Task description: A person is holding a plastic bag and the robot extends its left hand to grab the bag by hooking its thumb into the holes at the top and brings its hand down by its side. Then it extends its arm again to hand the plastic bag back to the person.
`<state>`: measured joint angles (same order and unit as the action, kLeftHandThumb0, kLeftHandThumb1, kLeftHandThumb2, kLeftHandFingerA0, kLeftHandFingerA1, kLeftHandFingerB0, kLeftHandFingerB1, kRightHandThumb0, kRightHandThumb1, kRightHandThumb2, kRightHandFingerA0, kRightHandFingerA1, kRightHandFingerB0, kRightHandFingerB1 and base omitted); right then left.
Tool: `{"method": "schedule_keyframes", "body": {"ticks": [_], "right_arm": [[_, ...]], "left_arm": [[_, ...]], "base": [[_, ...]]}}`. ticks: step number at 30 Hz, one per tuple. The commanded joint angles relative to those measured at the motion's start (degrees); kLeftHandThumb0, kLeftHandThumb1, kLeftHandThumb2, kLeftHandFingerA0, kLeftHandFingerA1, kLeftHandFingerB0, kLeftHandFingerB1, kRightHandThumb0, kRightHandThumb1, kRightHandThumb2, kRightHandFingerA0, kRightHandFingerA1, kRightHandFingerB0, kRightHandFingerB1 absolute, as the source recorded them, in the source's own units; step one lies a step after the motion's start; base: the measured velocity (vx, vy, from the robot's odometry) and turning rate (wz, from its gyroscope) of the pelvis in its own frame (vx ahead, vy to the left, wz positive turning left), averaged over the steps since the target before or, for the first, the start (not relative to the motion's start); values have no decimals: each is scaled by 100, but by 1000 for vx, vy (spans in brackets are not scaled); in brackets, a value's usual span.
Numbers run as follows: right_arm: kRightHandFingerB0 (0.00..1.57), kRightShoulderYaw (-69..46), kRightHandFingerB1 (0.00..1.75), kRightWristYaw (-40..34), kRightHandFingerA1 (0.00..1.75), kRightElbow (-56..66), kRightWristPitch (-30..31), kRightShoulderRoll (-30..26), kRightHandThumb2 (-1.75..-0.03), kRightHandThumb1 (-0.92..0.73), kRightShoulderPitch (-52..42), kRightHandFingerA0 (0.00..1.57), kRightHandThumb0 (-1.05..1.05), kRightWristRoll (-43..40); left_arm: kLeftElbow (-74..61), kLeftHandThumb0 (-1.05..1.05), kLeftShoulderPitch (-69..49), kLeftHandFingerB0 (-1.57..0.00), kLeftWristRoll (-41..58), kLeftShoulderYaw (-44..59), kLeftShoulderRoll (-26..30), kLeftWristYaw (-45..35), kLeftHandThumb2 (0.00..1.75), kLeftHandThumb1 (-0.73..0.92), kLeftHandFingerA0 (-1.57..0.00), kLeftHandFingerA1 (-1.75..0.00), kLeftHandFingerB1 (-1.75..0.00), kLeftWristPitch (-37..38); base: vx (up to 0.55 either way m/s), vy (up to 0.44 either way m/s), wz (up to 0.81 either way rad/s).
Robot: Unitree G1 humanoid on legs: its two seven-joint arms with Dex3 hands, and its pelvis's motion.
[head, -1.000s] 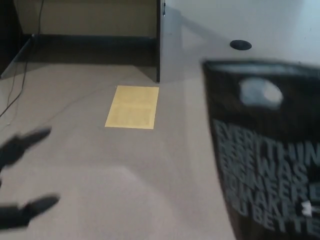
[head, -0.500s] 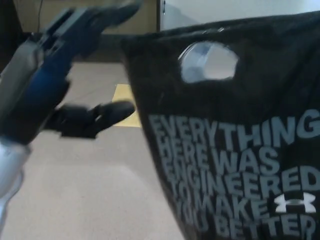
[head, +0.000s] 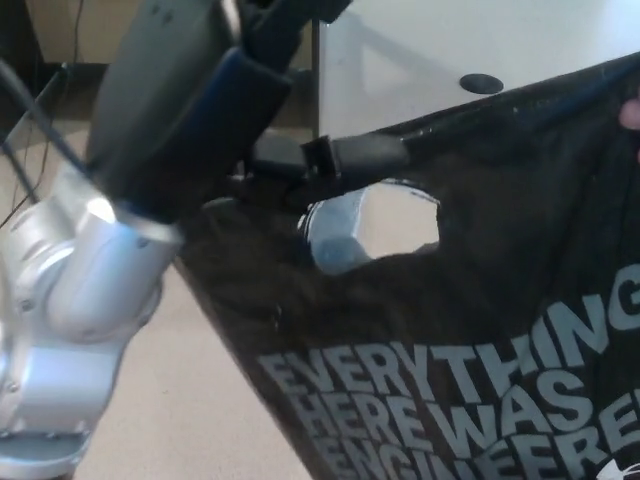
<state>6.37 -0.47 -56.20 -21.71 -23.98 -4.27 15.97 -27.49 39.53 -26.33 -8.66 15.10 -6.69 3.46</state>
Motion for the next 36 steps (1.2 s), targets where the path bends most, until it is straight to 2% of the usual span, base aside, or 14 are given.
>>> {"method": "schedule_keyframes", "body": {"ticks": [1,3,5,7,8,16,19,20,21,23,25,26,27,36], "right_arm": [[48,-21,49,9,60,-45,113,-31,-78,-59,183,69,-38,-17],[52,-19,39,34,52,-23,127,-52,-60,-68,158,75,-31,-19],[52,-7,40,39,52,-51,103,-76,-61,-68,157,75,-31,-3],[48,11,50,56,60,-51,53,-122,-80,-59,103,68,-39,17],[52,9,40,63,50,-68,33,-121,-60,-68,104,72,-31,10],[52,8,39,99,51,15,82,-115,-61,-69,69,74,-30,2],[52,19,39,109,50,28,94,-107,-60,-69,33,73,-30,9],[47,28,50,112,60,31,84,-107,-80,-60,24,68,-38,19],[52,40,39,103,52,37,68,-107,-60,-69,15,75,-30,33],[52,37,40,101,52,87,49,-107,-60,-68,-16,75,-30,21],[49,14,51,123,61,61,-13,-106,-79,-59,-65,68,-38,-23],[49,20,50,144,59,59,2,-111,-77,-60,-59,66,-36,-20],[49,23,50,144,60,41,14,-106,-79,-59,-55,67,-38,-16],[50,132,51,59,60,28,-11,-117,-79,-59,-53,68,-38,94]], "left_arm": [[242,-60,282,-11,-388,-234,-55,-276,57,45,-9,-31,-23,-443],[250,-64,253,-8,-488,-350,-6,-377,74,40,-6,-36,-23,-461],[198,-64,189,-8,-587,-422,18,-462,55,48,-10,-31,-25,-535],[74,-67,-25,-9,-593,-516,118,-731,78,43,-7,-41,-26,-697],[40,-63,-112,-5,-551,-519,157,-792,78,40,-6,-42,-31,-712],[-204,-64,-499,-5,-424,-371,304,-1033,78,41,-6,-42,-27,-712],[-278,-63,-688,-8,-354,-294,337,-1068,76,41,-7,-41,-27,-714],[-276,-64,-732,-10,-361,-286,359,-1080,55,47,-12,-32,-22,-690],[-275,-69,-773,-16,-354,-279,378,-1096,75,44,-3,-37,-21,-681],[-257,-72,-848,-17,-380,-277,391,-1106,72,45,-5,-37,-23,-676],[-145,-32,-921,0,-624,-336,342,-912,86,27,-1,-49,-48,-627],[-12,-29,-920,0,-837,-368,271,-691,89,35,-2,-50,-48,-604],[44,-56,-921,-16,-964,-383,236,-567,55,49,-20,-33,-27,-588],[646,-56,-794,-11,-1605,-523,-282,383,67,43,-16,-39,-34,-449]], "base": [[0,0,0],[0,0,0],[0,0,0],[0,0,0],[0,0,0],[0,0,0],[0,0,0],[0,0,0],[0,0,0],[0,0,0],[0,0,0],[0,0,0],[0,0,0],[0,0,0]]}}
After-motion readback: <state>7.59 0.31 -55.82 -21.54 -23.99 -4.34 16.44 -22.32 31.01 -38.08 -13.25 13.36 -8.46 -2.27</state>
